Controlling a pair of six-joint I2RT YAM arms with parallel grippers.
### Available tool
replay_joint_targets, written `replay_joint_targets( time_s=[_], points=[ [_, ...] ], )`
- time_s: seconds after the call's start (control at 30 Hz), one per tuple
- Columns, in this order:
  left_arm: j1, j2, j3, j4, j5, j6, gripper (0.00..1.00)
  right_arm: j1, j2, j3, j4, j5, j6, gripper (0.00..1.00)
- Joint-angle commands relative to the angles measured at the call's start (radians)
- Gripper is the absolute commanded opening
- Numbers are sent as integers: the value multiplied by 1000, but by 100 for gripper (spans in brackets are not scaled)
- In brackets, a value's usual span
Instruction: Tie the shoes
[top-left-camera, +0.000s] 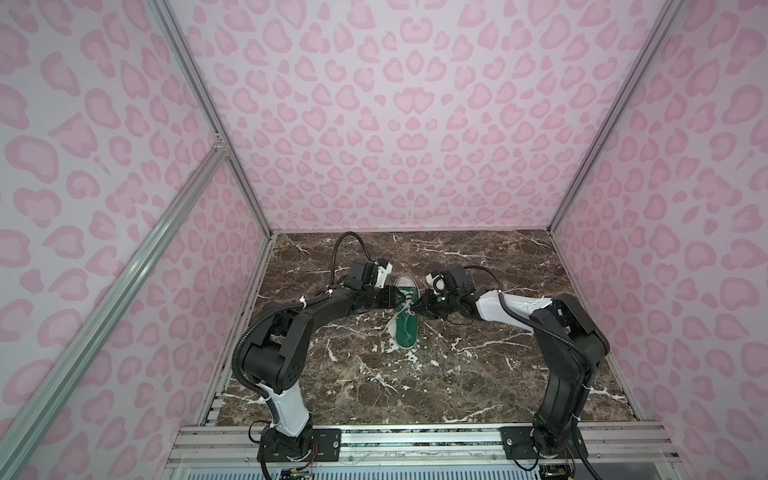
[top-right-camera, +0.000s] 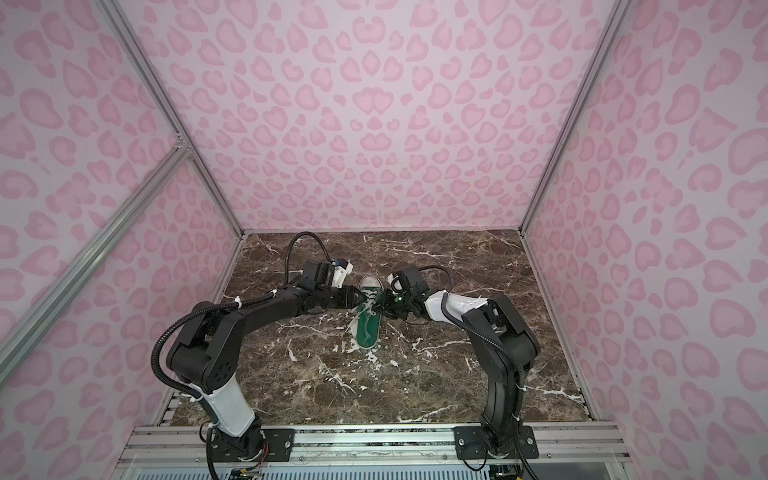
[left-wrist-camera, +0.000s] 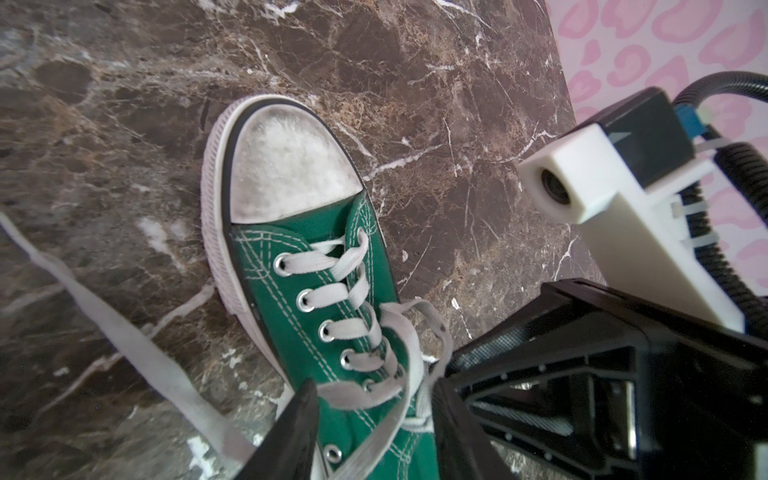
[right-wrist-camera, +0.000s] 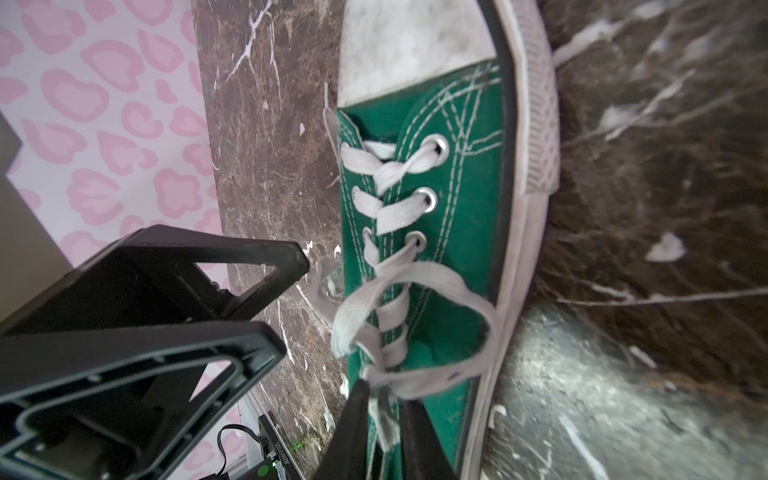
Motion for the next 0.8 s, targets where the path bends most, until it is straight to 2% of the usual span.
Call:
replay_joint_targets(
  time_s=[0.0, 0.1, 0.2, 0.33, 0.4, 0.63, 0.77],
  points=[
    [2, -8, -2, 6, 3, 12, 47, 0, -2, -8, -10, 0, -18, 9],
    [3, -11, -3, 5, 2, 11, 47, -2, -6, -14, -14, 4, -22, 3],
    [3, -12, -8, 5, 0, 12, 47, -2, -18, -26, -13, 10, -21, 3],
    [3, -11, -11, 7, 3, 12, 47, -2, -27, -35, -11, 7, -26, 18],
    [3, -12, -12, 7, 2, 11, 47, -2, -26, -35, -8, 5, -26, 19],
    [3, -11, -11, 8, 2, 9, 46, -3, -5, -24, 2, -7, -27, 17],
    [4, -11, -12, 6, 2, 11, 46, -6, -6, -24, 0, -4, -29, 10]
  ],
)
